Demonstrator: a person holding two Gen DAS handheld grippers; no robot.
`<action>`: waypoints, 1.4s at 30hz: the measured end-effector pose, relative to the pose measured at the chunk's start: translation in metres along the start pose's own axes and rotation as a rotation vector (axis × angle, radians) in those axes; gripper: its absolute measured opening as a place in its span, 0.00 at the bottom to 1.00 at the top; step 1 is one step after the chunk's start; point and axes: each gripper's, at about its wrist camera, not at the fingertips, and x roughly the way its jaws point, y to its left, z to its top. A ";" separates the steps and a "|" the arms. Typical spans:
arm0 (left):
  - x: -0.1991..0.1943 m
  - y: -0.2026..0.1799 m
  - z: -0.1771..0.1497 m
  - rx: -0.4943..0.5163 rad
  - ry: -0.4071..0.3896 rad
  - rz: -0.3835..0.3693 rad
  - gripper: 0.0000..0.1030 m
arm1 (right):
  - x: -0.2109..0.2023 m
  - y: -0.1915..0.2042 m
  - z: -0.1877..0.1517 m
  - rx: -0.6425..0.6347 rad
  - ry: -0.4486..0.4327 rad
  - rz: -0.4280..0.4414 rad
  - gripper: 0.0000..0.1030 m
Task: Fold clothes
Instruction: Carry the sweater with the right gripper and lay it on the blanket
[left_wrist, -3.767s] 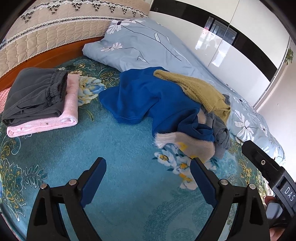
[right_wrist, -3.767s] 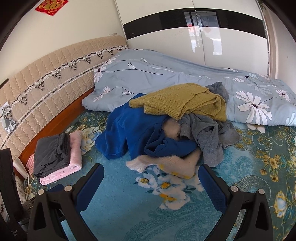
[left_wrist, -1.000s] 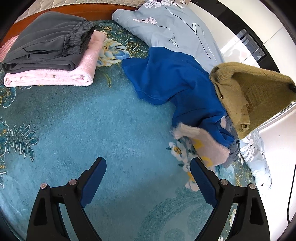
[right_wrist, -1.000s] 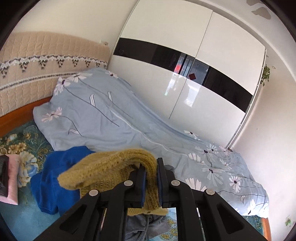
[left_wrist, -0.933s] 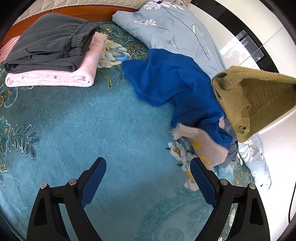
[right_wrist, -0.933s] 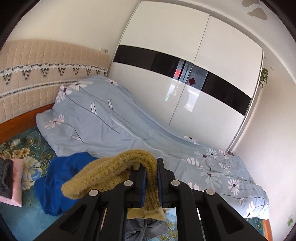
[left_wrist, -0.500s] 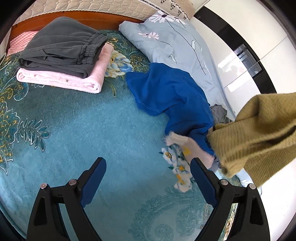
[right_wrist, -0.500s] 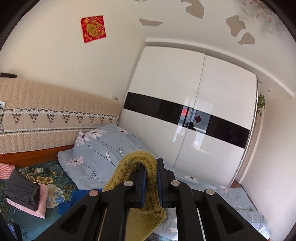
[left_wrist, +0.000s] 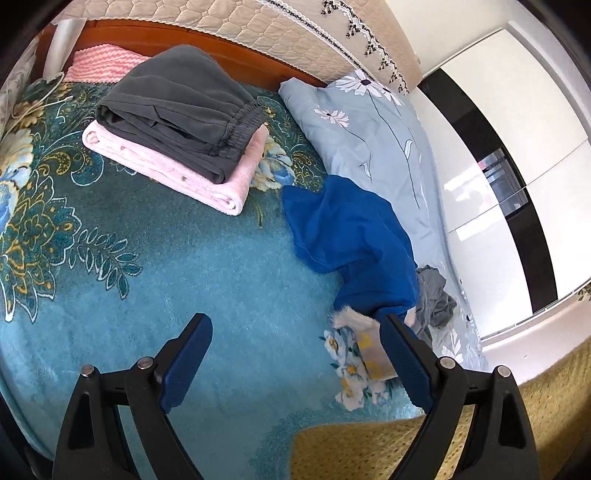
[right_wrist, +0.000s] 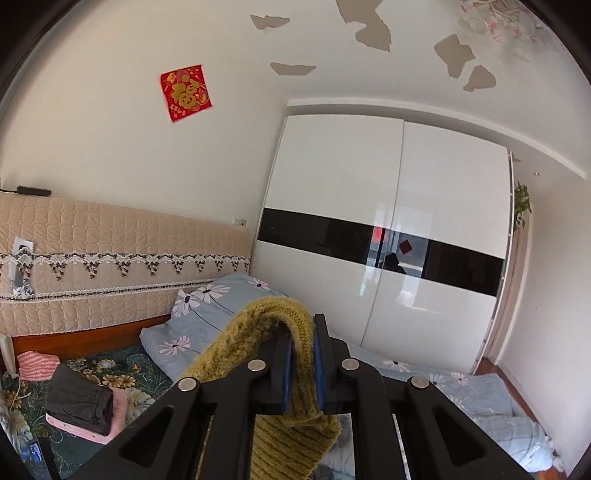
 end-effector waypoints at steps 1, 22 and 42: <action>0.000 -0.002 -0.001 0.012 0.002 -0.001 0.90 | 0.006 -0.006 -0.011 0.001 0.032 -0.011 0.10; 0.037 -0.061 -0.034 0.352 0.146 0.023 0.90 | 0.110 -0.185 -0.426 0.194 0.993 -0.384 0.10; -0.014 -0.129 0.006 0.566 0.118 -0.050 0.90 | 0.039 -0.209 -0.411 0.397 0.875 -0.263 0.55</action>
